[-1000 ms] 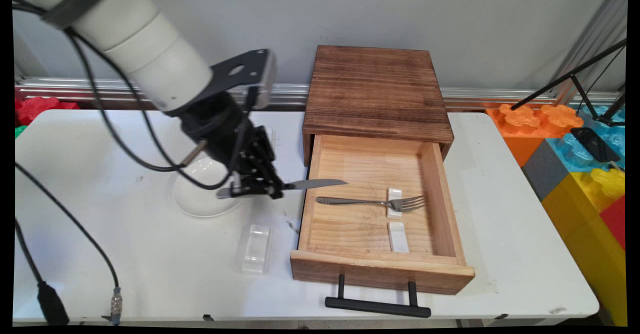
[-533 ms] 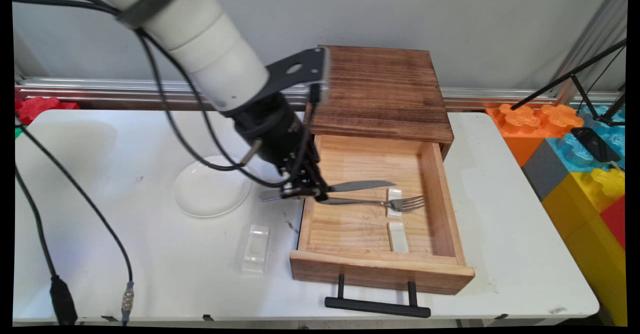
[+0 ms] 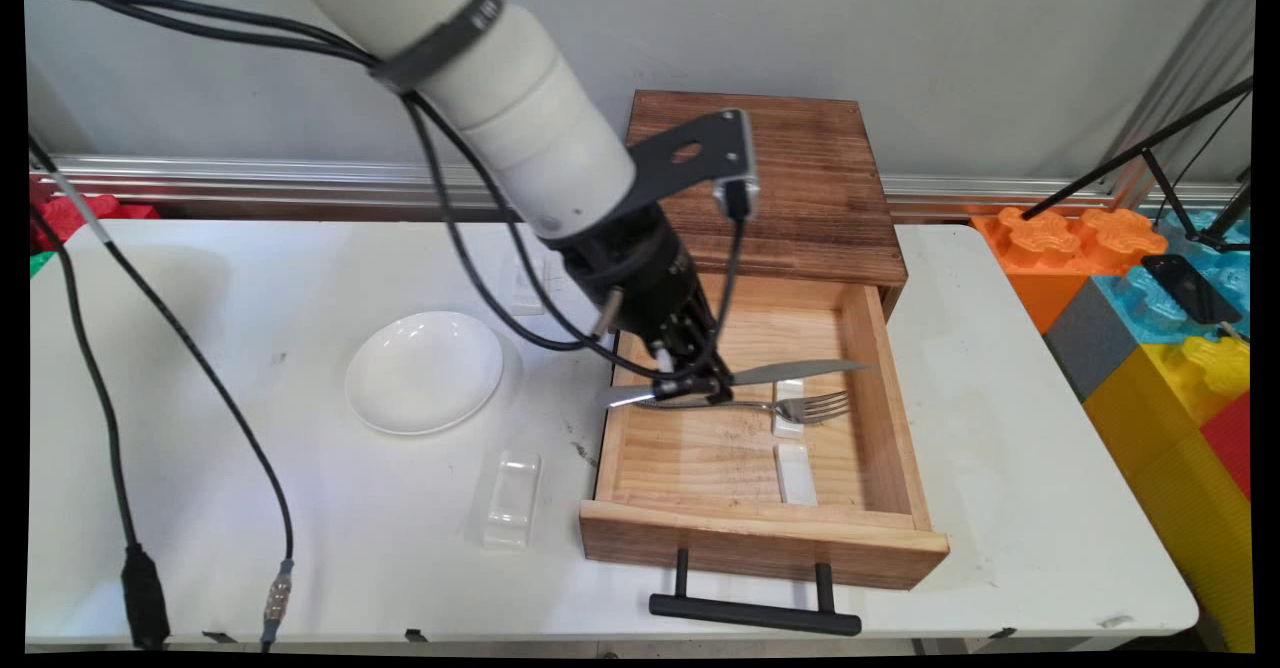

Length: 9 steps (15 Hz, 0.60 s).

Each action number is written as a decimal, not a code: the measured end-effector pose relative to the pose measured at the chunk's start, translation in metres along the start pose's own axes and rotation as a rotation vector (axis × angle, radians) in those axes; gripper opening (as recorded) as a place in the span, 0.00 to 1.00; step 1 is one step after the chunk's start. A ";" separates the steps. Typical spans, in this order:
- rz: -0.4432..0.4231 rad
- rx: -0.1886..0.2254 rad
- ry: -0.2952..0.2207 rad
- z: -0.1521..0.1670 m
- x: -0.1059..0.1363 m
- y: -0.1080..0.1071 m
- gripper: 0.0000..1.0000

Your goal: Place the picked object into the drawer

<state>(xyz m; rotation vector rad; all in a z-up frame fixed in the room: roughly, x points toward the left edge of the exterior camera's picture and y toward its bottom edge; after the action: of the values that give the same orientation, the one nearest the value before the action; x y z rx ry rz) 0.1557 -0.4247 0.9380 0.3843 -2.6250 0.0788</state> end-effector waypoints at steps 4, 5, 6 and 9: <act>-0.015 0.001 0.013 0.027 0.009 -0.003 0.00; -0.015 0.000 0.014 0.035 0.009 -0.003 0.00; -0.014 0.000 0.015 0.041 0.009 -0.003 0.00; -0.011 0.001 0.012 0.063 0.007 -0.005 0.00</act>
<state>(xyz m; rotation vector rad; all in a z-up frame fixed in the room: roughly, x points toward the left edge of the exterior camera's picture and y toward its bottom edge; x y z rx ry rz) 0.1229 -0.4391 0.8854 0.3972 -2.6112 0.0782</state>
